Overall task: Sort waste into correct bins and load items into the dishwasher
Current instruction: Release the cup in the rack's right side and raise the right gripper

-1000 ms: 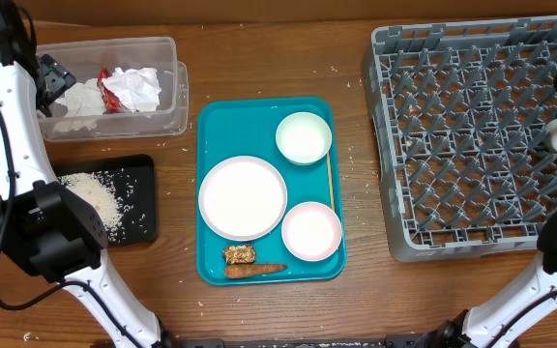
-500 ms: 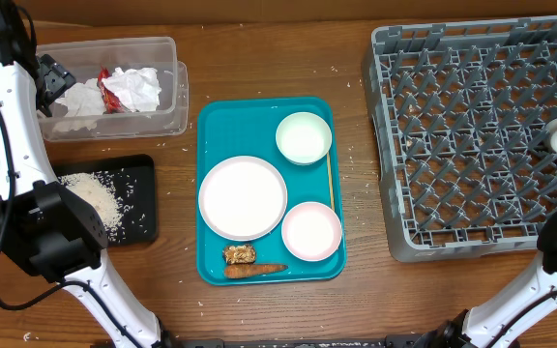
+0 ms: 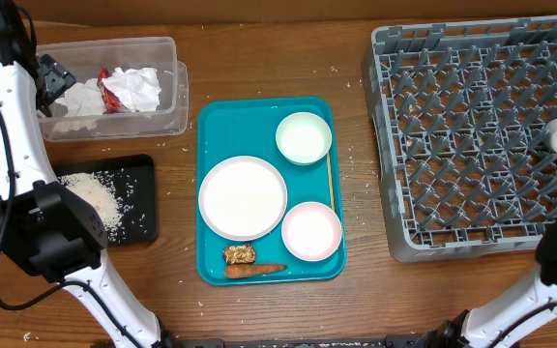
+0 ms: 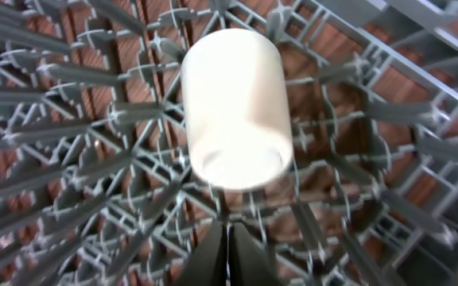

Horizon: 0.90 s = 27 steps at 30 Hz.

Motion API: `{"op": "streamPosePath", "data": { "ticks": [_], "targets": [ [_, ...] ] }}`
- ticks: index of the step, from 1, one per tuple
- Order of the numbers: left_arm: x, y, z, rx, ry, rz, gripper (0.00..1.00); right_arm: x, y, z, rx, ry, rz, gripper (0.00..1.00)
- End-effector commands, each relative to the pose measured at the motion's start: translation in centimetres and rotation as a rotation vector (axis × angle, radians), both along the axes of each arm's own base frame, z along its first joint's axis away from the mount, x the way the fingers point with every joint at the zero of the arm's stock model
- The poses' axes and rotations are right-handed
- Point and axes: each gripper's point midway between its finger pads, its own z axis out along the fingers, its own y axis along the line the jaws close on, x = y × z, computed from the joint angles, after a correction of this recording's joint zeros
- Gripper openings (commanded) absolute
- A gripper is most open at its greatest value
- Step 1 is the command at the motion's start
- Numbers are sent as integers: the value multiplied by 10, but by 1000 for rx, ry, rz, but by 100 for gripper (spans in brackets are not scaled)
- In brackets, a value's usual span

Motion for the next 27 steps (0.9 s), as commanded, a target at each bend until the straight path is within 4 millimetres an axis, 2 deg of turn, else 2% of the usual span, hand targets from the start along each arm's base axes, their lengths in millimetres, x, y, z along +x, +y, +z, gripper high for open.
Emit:
{"op": "streamPosePath", "data": {
  "ticks": [1,8,13,19,27],
  "targets": [
    [-3,1,20,12,-47,19,100,0,-1,11,-14,-28,2,6],
    [-3,1,20,12,-47,19,100,11,-9,-35,-4,-11,0,6],
    [-3,1,20,12,-47,19,100,17,-12,-51,-3,-12,-4,7],
    [-3,1,20,12,-47,19,100,22,-17,-56,-17,-20,-6,7],
    [-3,1,20,12,-47,19,100,36,-44,-44,-151,-73,-34,8]
  ]
}}
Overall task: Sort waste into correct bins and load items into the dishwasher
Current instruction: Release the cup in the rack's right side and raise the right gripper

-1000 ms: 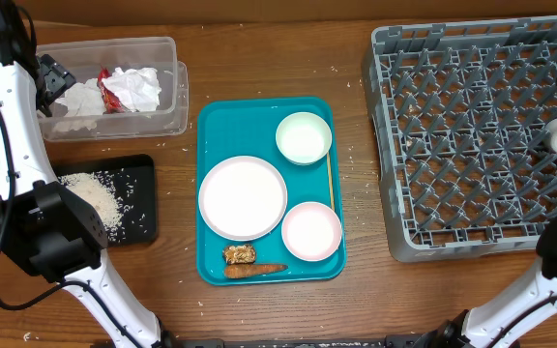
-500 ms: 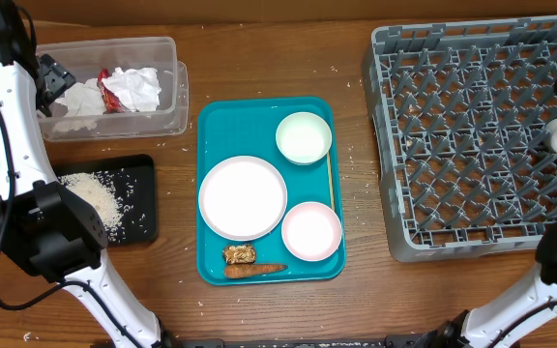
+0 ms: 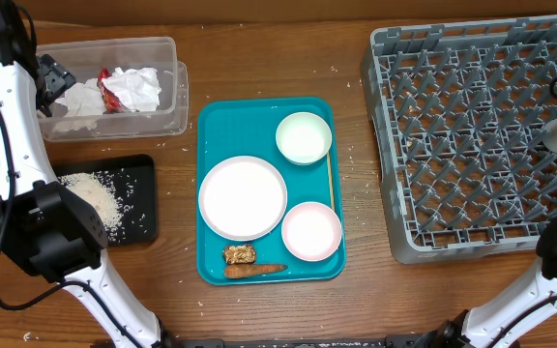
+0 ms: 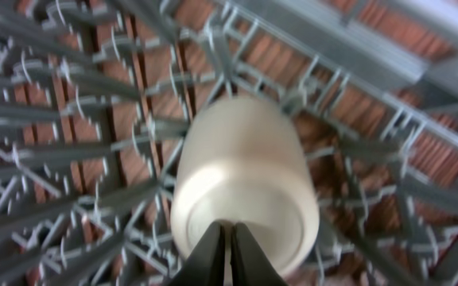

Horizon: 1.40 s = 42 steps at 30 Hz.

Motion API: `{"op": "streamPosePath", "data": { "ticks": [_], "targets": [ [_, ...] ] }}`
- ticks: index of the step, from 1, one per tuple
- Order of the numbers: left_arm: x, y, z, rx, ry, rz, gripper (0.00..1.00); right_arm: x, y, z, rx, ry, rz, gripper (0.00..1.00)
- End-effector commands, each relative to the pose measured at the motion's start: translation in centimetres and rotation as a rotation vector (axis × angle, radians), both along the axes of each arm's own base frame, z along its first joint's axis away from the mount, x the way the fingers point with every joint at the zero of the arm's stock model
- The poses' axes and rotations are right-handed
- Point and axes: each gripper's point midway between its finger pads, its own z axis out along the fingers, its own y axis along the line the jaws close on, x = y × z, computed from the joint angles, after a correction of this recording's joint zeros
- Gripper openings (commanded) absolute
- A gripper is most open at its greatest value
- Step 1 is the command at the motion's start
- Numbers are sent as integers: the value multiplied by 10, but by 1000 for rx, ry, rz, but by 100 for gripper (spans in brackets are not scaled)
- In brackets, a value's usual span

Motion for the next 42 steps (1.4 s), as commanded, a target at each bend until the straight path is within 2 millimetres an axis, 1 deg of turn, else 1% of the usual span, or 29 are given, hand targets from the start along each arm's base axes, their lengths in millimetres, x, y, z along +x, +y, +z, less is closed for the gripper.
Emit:
{"op": "streamPosePath", "data": {
  "ticks": [1,4,8,16,19,23,27,30,31,32,34,36,39,42],
  "targets": [
    [-3,1,20,12,-47,19,100,2,-14,-2,-55,5,-22,9],
    [-3,1,20,12,-47,19,100,12,-20,5,-86,-42,-21,10],
    [-3,1,20,12,-47,19,100,17,-24,8,-103,-68,-22,11],
    [-3,1,20,12,-47,19,100,12,-20,5,-86,-43,-21,11],
    [-3,1,20,12,-47,19,100,7,-14,5,-55,-22,-13,11],
    [-3,1,20,12,-47,19,100,3,-12,21,-58,-24,-14,10],
    [-3,1,20,12,-47,19,100,-5,-6,51,-72,-51,-18,10],
    [-3,1,20,12,-47,19,100,-11,6,67,-46,-71,0,10],
    [-3,1,20,12,-47,19,100,-15,14,73,-25,-77,12,12],
    [-3,1,20,12,-47,19,100,-18,17,74,-14,-70,15,13],
    [-3,1,20,12,-47,19,100,-29,24,70,16,-28,15,18],
    [-3,1,20,12,-47,19,100,-36,29,61,44,15,14,20],
    [-3,1,20,12,-47,19,100,-38,30,47,63,46,13,20],
    [-3,1,20,12,-47,19,100,-35,28,30,75,62,13,20]
  ]
}}
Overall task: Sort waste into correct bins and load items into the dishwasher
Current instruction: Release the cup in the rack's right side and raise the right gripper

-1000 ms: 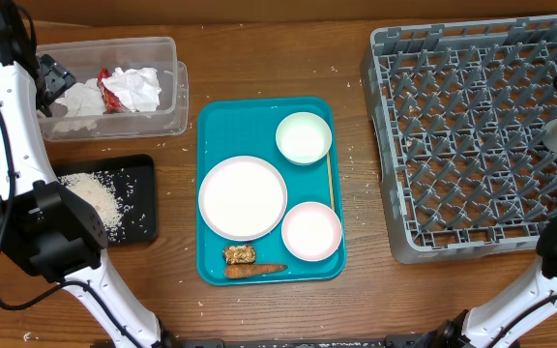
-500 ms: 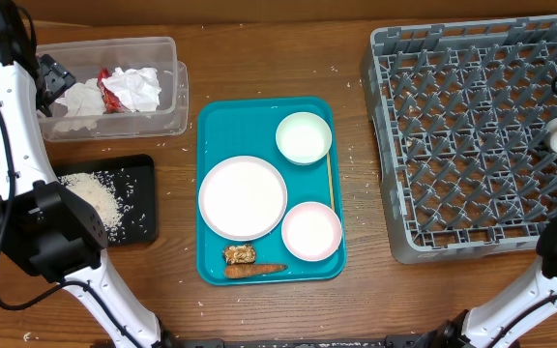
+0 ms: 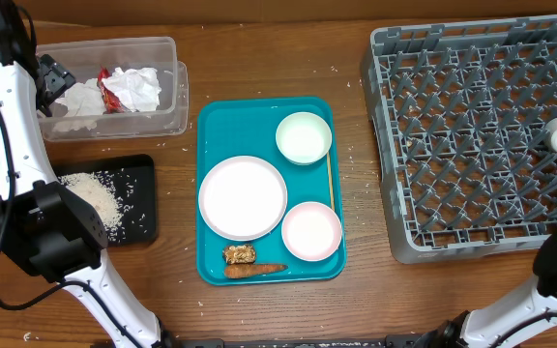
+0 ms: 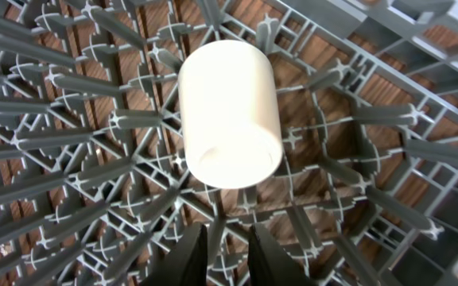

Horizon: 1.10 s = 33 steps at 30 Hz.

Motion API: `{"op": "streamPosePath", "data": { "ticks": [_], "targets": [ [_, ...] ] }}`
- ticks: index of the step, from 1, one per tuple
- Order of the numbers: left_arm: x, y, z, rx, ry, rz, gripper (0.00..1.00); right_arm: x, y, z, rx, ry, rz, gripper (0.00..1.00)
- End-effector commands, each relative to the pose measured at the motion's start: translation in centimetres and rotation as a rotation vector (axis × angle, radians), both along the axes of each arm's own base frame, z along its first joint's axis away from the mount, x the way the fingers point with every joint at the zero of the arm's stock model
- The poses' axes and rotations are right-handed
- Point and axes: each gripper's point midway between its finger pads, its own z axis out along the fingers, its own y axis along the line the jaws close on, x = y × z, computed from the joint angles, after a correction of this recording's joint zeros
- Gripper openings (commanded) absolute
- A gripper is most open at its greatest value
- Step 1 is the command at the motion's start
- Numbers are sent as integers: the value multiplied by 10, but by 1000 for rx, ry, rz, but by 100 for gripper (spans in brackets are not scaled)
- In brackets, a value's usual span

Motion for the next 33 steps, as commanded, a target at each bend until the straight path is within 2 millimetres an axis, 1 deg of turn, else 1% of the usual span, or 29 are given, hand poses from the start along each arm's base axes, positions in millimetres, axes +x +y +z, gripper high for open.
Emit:
{"op": "streamPosePath", "data": {
  "ticks": [1,2,4,7,12,15,17,21,30,33],
  "targets": [
    [-3,1,20,12,-47,19,100,4,-2,-19,18,11,0,20],
    [-3,1,20,12,-47,19,100,7,-4,-29,21,16,0,20],
    [-3,1,20,12,-47,19,100,11,-7,-38,22,19,0,20],
    [-3,1,20,12,-47,19,100,17,-11,-46,18,13,0,20],
    [-3,1,20,12,-47,19,100,21,-14,-59,22,25,-1,21],
    [-3,1,20,12,-47,19,100,25,-20,-65,5,24,-5,19],
    [-3,1,20,12,-47,19,100,28,-25,-64,-16,13,-10,17],
    [-3,1,20,12,-47,19,100,38,-36,-57,-71,-27,-16,17],
    [-3,1,20,12,-47,19,100,48,-57,-45,-187,-62,-18,17],
    [-3,1,20,12,-47,19,100,51,-61,-43,-208,-69,-13,17]
  ]
}}
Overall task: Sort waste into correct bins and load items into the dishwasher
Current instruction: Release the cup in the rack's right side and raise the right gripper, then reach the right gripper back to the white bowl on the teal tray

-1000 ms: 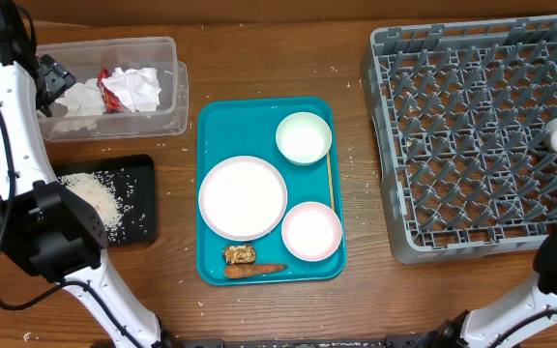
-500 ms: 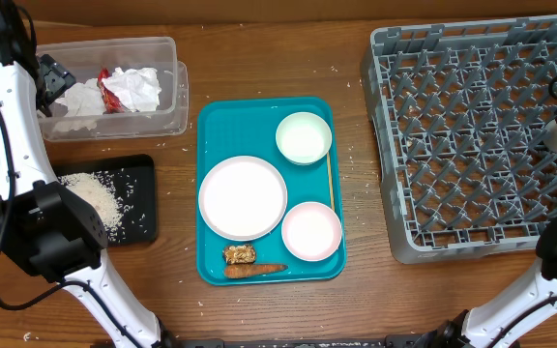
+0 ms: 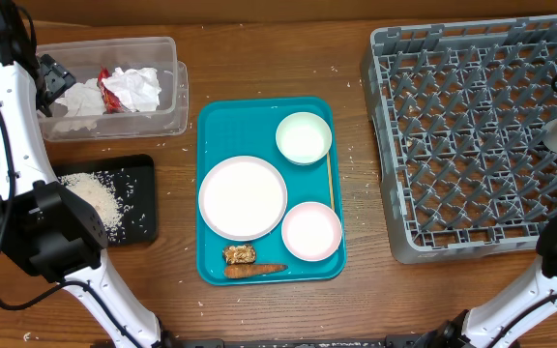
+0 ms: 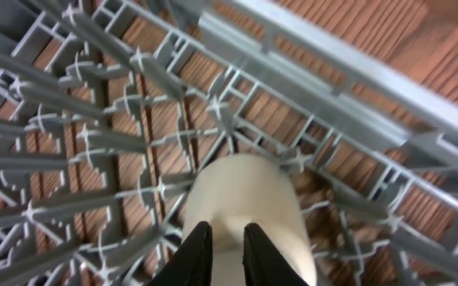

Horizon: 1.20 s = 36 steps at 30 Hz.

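Note:
A white cup lies on its side among the tines at the right edge of the grey dishwasher rack (image 3: 472,97). In the right wrist view the cup (image 4: 245,191) fills the lower middle. My right gripper (image 4: 227,242) sits on its near end, the fingers a narrow gap apart with the cup's rim between them. The teal tray (image 3: 222,121) holds a white plate (image 3: 243,197), two bowls (image 3: 304,136) (image 3: 311,231), a chopstick (image 3: 330,179) and food scraps (image 3: 240,254). My left gripper (image 3: 54,82) hangs by the clear bin; its jaws are unreadable.
A clear bin (image 3: 114,124) with crumpled paper and a red wrapper stands at the back left. A black tray (image 3: 141,198) with spilled rice lies in front of it. Rice grains are scattered on the wooden table.
My right gripper was back from the cup with its fingers apart. It is now on the cup's near end, with the fingers closer together around the rim. The cup has turned a little in the rack.
My right gripper was shut just short of the cup lying in the rack, then shut and touching its end. Then it stood back with its fingers apart. Now the fingers grip the cup's rim. The left arm and the tray's items have not moved.

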Motion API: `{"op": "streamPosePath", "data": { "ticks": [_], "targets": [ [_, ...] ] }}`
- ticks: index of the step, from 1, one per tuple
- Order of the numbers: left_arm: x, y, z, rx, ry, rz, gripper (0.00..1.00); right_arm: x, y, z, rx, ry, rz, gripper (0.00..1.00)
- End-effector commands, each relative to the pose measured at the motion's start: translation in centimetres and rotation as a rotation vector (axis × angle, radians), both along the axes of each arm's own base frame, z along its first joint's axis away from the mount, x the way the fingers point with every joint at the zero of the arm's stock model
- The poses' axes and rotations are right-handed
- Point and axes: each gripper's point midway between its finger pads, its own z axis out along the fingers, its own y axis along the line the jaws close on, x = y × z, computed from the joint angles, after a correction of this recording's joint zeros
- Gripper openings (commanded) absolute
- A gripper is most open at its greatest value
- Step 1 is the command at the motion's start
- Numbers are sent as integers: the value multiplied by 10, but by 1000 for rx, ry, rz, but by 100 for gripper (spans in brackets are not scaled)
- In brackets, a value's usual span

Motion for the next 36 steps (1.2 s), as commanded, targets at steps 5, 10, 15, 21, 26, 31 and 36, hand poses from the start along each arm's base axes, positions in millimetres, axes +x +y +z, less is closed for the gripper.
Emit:
{"op": "streamPosePath", "data": {
  "ticks": [5,10,15,21,26,31,36],
  "targets": [
    [-3,1,20,12,-47,19,100,-6,-8,4,-33,42,-14,16],
    [-3,1,20,12,-47,19,100,-2,13,61,-19,-50,41,18],
    [-3,1,20,12,-47,19,100,17,96,143,48,-259,364,39],
    [-3,1,20,12,-47,19,100,34,209,196,109,-414,683,89],
    [-3,1,20,12,-47,19,100,46,320,195,249,-445,951,100],
    [-3,1,20,12,-47,19,100,56,416,165,324,-395,1147,100],
    [-3,1,20,12,-47,19,100,61,500,102,348,-267,1264,100]
  ]
}}
